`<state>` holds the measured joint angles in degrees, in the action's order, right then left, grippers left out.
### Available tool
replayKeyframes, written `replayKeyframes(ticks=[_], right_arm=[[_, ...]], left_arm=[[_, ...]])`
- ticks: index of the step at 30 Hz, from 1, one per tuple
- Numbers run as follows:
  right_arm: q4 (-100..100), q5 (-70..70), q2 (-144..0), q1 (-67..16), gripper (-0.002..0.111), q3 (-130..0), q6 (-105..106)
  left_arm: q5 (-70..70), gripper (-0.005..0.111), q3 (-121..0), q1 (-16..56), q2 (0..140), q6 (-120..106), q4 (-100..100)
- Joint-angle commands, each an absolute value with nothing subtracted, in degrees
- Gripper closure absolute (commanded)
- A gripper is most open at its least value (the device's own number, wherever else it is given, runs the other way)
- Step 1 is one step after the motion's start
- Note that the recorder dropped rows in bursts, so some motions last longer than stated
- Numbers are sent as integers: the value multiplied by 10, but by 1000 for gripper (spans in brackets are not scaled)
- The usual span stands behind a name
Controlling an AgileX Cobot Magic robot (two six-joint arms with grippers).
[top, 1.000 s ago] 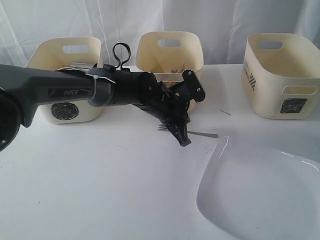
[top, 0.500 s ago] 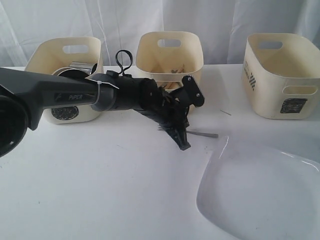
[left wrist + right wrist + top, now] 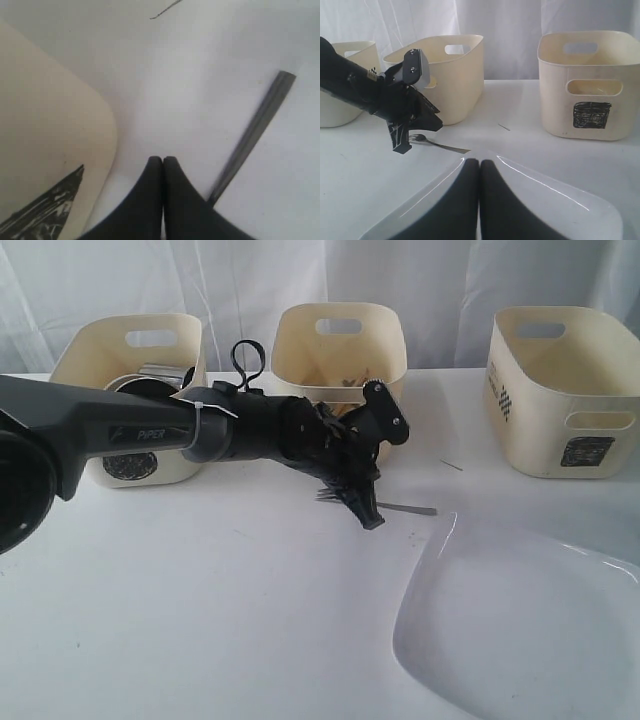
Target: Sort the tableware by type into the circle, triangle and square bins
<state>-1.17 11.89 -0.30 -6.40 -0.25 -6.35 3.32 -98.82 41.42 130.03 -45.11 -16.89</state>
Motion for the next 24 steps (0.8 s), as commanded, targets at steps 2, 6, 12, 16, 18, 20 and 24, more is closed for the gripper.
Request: replayKeyframes(ticks=[2,6,12,16,18,20,24], right_arm=[[-8,117,0,-63,108,0,-63],[-8,117,0,-63,108,0,-63],[-8,117,0,-63,108,0,-63],[-8,117,0,-63,108,0,-63],[-8,117,0,-63,108,0,-63],[-8,117,0,-63,108,0,-63],[-8,117,0,-63,108,0,-63]], left_arm=[[30,107,-987,414,1298,-449,-179],[27,107,-987,414,1303,-449,-179],[28,107,-987,414,1306,-449,-179],[33,107,-987,414,1307,-449,-179],[33,107,-987,414,1307,-449,-179],[33,107,-987,414,1310,-449,-179],[34,107,-987,414,1318,-449,-179]])
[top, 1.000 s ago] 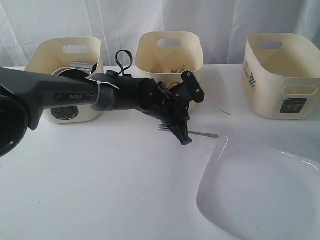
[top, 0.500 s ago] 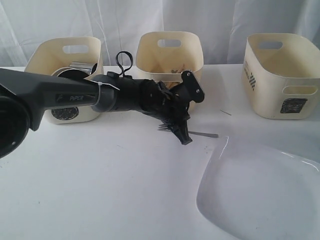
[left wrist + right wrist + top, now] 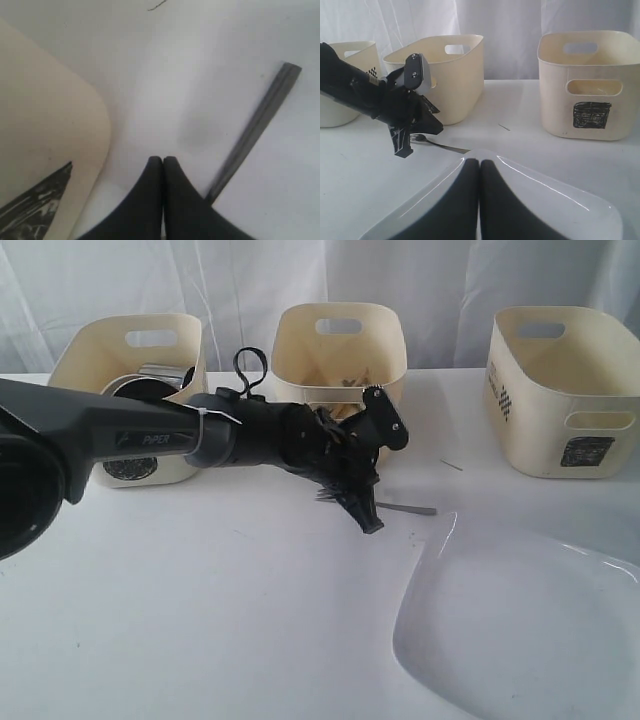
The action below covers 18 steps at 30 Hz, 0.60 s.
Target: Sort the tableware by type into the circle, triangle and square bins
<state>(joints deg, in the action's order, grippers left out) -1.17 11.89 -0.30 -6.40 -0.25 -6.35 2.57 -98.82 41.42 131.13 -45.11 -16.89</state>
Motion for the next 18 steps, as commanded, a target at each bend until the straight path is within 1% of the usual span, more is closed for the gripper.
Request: replayKeyframes(ticks=[1,10,18], right_arm=[[-8,117,0,-63,108,0,-63],[-8,117,0,-63,108,0,-63],[-8,117,0,-63,108,0,-63]], left_arm=[[34,107,-987,414,1319,-449,-179],[48,107,-987,414,1320,-449,-178],[127,107,-987,414,1320,-449,-178]])
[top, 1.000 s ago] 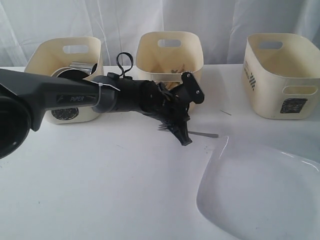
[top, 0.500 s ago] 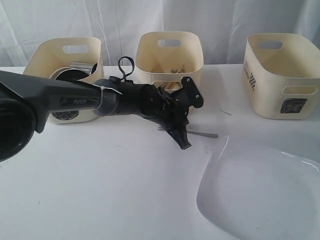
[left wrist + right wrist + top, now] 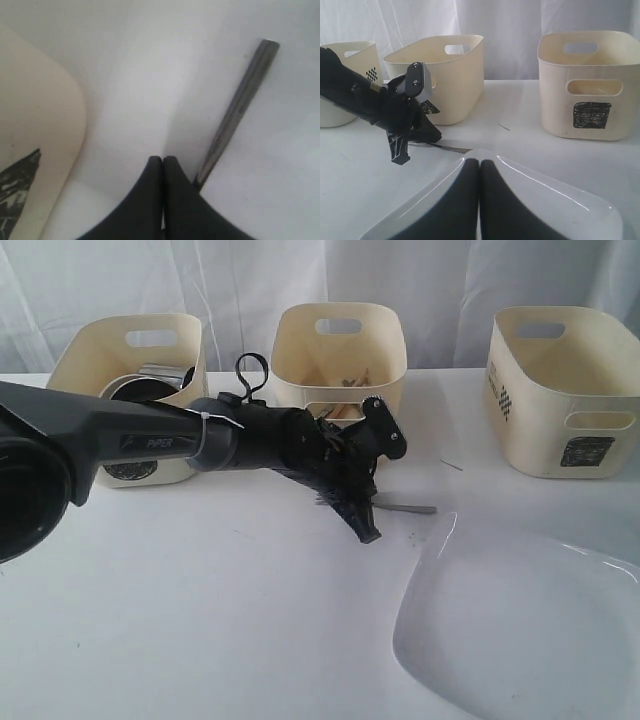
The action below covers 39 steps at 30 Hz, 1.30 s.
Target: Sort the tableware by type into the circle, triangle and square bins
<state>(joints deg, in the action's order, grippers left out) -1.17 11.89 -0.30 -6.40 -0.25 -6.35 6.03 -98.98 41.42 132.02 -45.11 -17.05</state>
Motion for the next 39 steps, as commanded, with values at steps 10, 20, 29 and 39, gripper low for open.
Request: replayKeyframes(ticks=[10,20,29,39], right_arm=[[-8,117,0,-63,108,0,-63],[-8,117,0,-63,108,0,-63],[-8,117,0,-63,108,0,-63],[-8,117,0,-63,108,0,-63]], left_arm=[[252,107,-987,413,1289,-446,-160],[351,107,-987,413,1273,-425,-128],[362,107,-987,412,1230,-291,-23],[363,83,-987,413,1190,-263,-95]])
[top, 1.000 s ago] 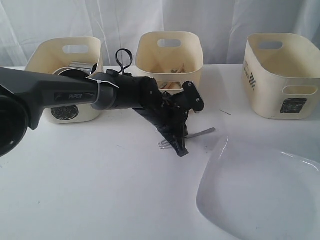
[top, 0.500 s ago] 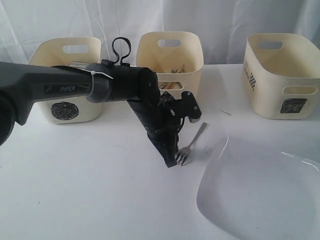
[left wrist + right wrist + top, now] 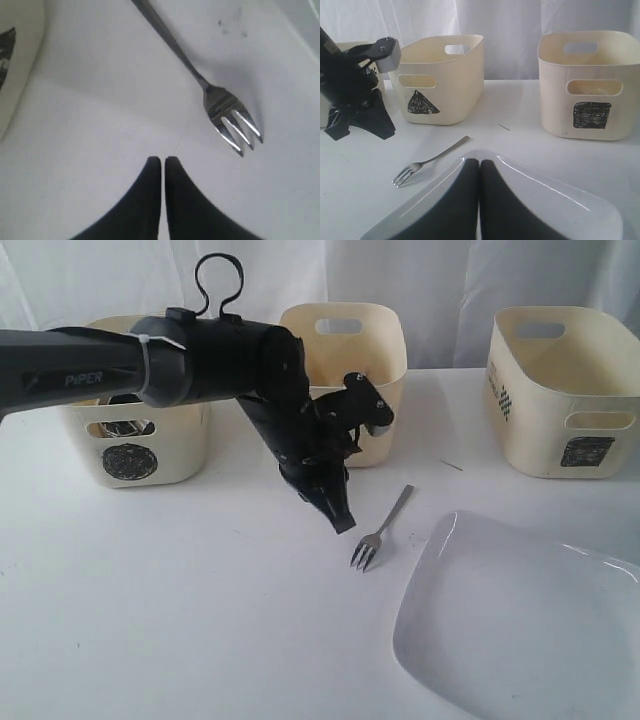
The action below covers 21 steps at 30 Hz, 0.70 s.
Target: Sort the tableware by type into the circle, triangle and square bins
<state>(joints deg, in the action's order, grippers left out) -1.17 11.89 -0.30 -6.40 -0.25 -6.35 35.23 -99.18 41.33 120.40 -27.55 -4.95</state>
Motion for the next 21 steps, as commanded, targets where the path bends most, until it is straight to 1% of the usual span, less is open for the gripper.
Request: replayKeyframes(ticks=[1,3,4,7,16,19,21], right_arm=[[-8,117,0,-63,108,0,-63],[-8,117,0,-63,108,0,-63],[-8,117,0,-63,108,0,-63],[-8,117,0,-63,108,0,-63],[-8,117,0,-63,108,0,-63],[-8,117,0,-63,108,0,-63],[-8,117,0,-63,108,0,-63]], left_arm=[[357,77,-987,413,1190,-254,-112],[342,69,-987,413,1191,-232,-127],[330,62,-987,413,1193,-214,-136],[312,51,-987,414,1193,-173,-139],[339,34,-987,414,1193,-137,-141],[351,31,-987,414,1194,-110,-141],[353,31,-987,414,1194,-97,-141]])
